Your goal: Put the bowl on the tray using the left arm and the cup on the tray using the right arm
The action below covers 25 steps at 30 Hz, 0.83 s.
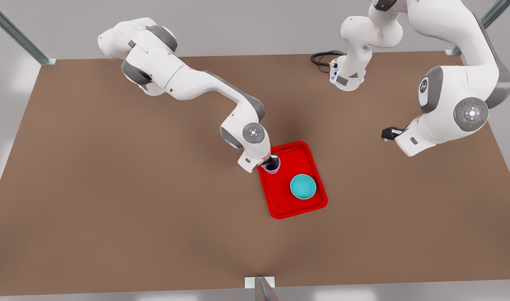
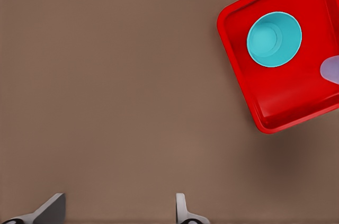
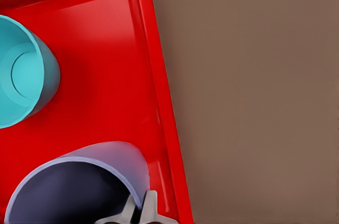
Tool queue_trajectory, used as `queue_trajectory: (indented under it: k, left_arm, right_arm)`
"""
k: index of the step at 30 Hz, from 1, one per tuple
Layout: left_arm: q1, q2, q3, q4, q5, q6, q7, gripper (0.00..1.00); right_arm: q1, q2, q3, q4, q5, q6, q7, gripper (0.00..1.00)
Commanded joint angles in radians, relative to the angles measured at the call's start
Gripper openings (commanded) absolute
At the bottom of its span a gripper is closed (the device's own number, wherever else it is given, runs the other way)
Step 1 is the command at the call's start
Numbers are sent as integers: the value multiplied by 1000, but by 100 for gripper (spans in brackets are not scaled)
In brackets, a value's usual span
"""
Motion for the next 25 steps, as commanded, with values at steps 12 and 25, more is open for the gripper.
queue_trajectory:
  k: [12,25]
  left_arm:
    - [0,3,0,0,-1,0,2,100]
    - [0,47,-3,72,-1,-12,-2,100]
  right_arm:
    - [-76,-86,8,-2,9,-23,-4,100]
    - [-633,-646,-276,-56,219,-690,-725,100]
